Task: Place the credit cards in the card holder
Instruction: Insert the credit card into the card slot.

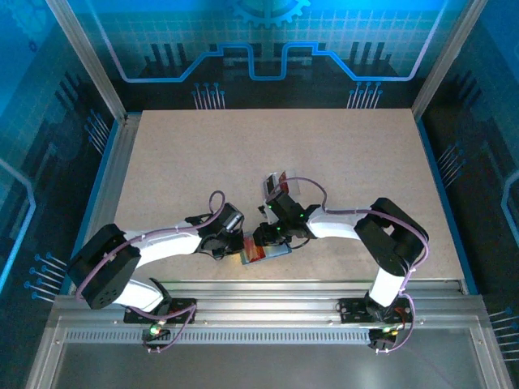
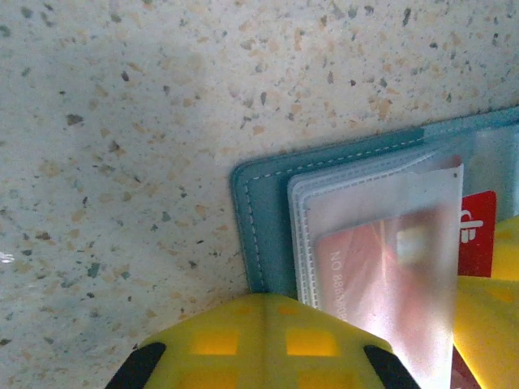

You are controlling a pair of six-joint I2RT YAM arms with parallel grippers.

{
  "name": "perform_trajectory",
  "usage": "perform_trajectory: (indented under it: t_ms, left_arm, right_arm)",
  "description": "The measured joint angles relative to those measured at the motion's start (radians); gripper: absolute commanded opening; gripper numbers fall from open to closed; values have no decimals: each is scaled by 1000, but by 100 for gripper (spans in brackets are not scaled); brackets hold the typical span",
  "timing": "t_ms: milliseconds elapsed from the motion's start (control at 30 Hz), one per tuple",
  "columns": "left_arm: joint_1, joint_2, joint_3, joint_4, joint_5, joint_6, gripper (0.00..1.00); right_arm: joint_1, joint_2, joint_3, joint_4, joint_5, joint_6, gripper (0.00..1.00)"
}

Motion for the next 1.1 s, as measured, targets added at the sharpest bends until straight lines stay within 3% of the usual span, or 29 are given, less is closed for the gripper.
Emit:
perform_trajectory:
  t_ms: [733, 833, 933, 1100]
  left_arm:
    - [0, 0, -5, 10, 4, -11, 0]
    - [0, 0, -5, 10, 4, -11, 0]
    - [0, 3, -5, 10, 4, -11, 0]
    - [0, 4, -5, 11, 6, -11, 0]
  right_arm:
    - [1, -46, 1, -67, 4, -10, 38]
    - [2, -61, 5, -110, 39, -20, 35]
    - [5, -88, 42, -193, 105, -50, 26]
    - [5, -95, 171, -348, 262, -117, 25]
